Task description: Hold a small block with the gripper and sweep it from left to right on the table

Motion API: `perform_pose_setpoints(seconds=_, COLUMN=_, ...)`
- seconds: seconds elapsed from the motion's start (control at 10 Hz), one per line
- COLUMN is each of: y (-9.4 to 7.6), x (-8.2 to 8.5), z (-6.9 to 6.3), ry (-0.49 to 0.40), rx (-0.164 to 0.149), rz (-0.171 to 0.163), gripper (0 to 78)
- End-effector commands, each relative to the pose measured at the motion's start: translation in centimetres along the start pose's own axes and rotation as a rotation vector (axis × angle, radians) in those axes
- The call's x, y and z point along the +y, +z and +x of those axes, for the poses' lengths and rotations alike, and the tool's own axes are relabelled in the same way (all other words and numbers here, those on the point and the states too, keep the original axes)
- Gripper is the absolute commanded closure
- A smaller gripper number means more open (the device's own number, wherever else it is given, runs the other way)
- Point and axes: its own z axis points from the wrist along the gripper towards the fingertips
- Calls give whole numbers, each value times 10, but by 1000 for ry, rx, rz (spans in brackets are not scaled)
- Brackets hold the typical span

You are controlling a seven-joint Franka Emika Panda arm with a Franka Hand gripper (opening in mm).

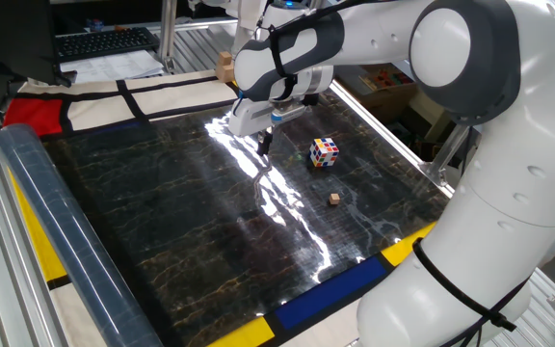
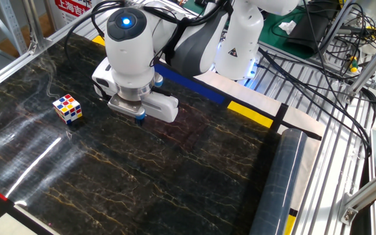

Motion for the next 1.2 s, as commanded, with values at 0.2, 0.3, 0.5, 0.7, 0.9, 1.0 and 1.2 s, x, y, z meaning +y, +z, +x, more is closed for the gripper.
perform_pose_setpoints(seconds=0.2, y=-3, x=-20, z=3, ry=11, rx=-13, rz=2, gripper=776)
perform_pose_setpoints(seconds=0.3, y=-3, x=-24, z=6, ry=20, rx=-22, rz=4, gripper=776)
perform_pose_setpoints(seconds=0.5, y=-6, x=-30, z=10, ry=32, rx=-23, rz=8, gripper=776)
perform_pose_setpoints(seconds=0.7, y=-8, x=-35, z=7, ry=34, rx=-15, rz=20, gripper=776)
perform_pose_setpoints(seconds=0.9, y=-11, x=-41, z=5, ry=24, rx=-14, rz=19, gripper=776)
perform_pose_setpoints(seconds=1.0, y=-15, x=-48, z=2, ry=9, rx=-7, rz=18, gripper=776)
perform_pose_setpoints(seconds=1.2, y=-15, x=-48, z=2, ry=12, rx=-8, rz=18, gripper=776)
